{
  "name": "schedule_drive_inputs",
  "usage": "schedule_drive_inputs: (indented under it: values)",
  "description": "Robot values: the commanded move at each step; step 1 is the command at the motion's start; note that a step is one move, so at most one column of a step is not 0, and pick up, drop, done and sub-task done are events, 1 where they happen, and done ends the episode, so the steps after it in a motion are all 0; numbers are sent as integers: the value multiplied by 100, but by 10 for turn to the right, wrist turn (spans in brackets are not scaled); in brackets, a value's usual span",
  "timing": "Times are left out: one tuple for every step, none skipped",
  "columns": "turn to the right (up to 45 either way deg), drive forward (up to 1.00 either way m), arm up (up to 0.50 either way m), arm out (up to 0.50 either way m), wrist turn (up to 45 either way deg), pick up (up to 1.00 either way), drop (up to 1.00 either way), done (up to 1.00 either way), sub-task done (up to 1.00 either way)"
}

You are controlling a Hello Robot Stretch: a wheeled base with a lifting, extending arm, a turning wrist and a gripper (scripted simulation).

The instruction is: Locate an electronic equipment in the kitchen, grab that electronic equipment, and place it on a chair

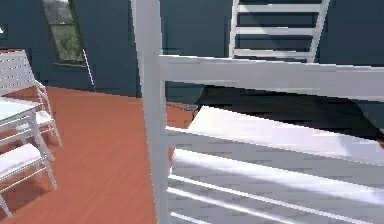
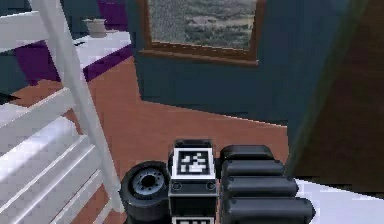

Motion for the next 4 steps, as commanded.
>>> schedule_drive_inputs:
  values:
    - [-450,0,0,0,0,0,0,0,0]
    - [-180,0,0,0,0,0,0,0,0]
    - [0,100,0,0,0,0,0,0,0]
    - [-30,0,0,0,0,0,0,0,0]
